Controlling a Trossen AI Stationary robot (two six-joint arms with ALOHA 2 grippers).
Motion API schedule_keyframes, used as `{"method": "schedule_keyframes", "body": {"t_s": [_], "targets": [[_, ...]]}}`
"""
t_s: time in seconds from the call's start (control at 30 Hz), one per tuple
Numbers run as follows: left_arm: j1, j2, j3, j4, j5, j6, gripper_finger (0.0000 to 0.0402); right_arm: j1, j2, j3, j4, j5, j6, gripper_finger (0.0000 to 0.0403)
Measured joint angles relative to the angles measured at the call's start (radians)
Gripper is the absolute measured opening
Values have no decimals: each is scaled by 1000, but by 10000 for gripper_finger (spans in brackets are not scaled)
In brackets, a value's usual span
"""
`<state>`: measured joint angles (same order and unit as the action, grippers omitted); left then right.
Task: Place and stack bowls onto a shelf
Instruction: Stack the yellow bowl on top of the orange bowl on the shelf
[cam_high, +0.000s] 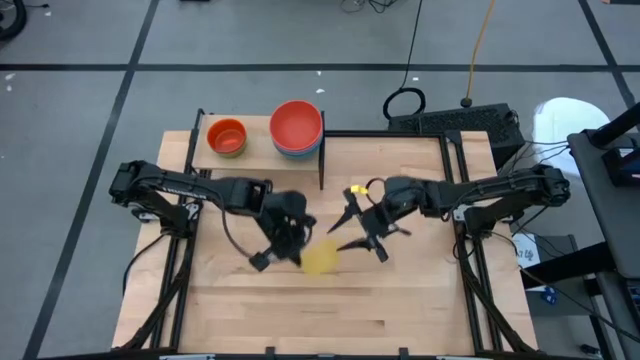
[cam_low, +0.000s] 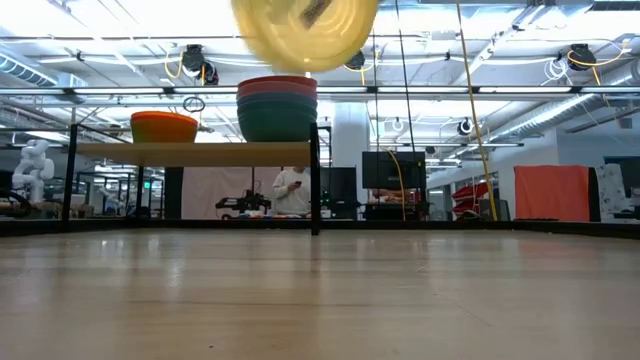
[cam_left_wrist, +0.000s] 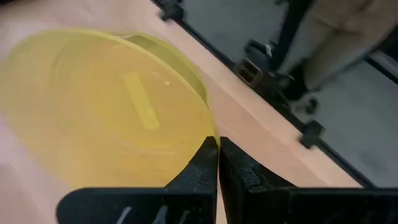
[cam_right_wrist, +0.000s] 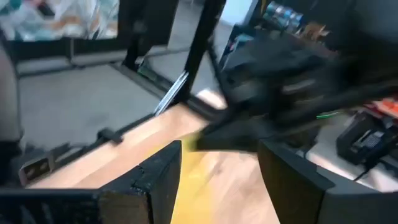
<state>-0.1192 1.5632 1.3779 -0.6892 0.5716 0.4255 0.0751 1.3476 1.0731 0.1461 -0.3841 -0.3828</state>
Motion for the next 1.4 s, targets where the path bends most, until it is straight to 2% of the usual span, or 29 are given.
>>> {"method": "schedule_keyframes", "body": {"t_s": [0.17,0.33,0.6,0.8,0.97,1.23,1.4], "targets": [[-21,-2,3,-36,-7,-2,0,-1,0,0,15,-7,1,207],[-32,0,4,-66,-64,-30,0,-5,-10,-1,13,-15,2,207],[-11,-93,9,-156,-273,-117,0,-8,-38,-3,4,-22,3,207],[9,-223,10,-207,-459,-257,0,-17,-77,-5,-49,40,3,208],[14,-335,10,-250,-713,-358,0,-25,-100,-5,-54,50,3,208],[38,-482,12,-316,-998,-476,0,-37,-114,-5,-53,75,0,208],[101,-516,12,-495,-1044,-548,0,-37,-116,-5,-52,74,-3,208]]}}
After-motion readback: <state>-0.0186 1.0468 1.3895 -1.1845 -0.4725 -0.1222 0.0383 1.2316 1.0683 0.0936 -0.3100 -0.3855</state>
